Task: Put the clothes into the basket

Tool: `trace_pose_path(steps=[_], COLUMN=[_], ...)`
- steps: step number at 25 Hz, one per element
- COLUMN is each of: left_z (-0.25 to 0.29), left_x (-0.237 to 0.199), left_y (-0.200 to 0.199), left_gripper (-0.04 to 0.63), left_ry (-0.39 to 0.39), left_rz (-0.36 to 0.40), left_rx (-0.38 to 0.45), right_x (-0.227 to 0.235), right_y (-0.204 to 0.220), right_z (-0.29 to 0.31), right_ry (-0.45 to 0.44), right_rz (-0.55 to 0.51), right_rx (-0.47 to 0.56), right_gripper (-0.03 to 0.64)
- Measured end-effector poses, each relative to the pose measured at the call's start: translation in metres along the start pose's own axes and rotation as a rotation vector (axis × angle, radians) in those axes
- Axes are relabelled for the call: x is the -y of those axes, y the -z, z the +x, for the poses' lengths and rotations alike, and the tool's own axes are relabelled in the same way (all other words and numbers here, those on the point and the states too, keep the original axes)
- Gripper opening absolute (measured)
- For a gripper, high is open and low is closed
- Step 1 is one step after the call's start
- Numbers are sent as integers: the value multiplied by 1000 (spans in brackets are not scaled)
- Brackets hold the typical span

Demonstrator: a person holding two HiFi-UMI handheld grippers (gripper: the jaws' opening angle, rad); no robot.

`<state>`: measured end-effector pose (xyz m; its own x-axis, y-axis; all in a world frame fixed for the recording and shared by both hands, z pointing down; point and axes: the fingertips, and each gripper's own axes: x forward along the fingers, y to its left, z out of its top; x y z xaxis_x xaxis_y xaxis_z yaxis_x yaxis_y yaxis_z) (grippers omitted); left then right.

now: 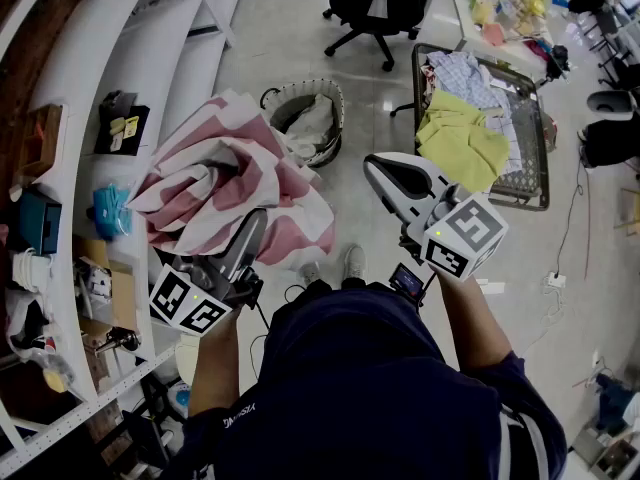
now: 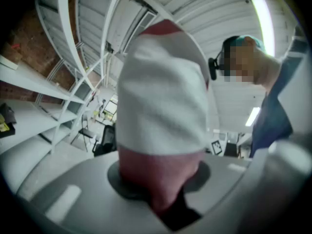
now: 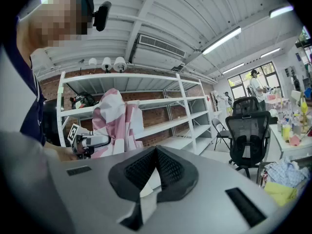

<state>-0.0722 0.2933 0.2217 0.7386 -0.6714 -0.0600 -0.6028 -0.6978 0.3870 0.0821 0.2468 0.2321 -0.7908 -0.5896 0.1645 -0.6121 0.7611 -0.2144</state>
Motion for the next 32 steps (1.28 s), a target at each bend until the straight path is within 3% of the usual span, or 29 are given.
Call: trace_pose_path(steps=[16, 32], left_z=[5, 38], left_x=[2, 0], left_y=[-2, -13], left_gripper=[109, 107], left_ry=[-50, -107], left_rz=[18, 34], left_rx=[12, 63], right_x=[34, 76], right_y=[-4, 2], right_z=[-23, -49], right_ry=[46, 9], right_rz=[32, 71], right_rx=[43, 46], right_gripper=[8, 8])
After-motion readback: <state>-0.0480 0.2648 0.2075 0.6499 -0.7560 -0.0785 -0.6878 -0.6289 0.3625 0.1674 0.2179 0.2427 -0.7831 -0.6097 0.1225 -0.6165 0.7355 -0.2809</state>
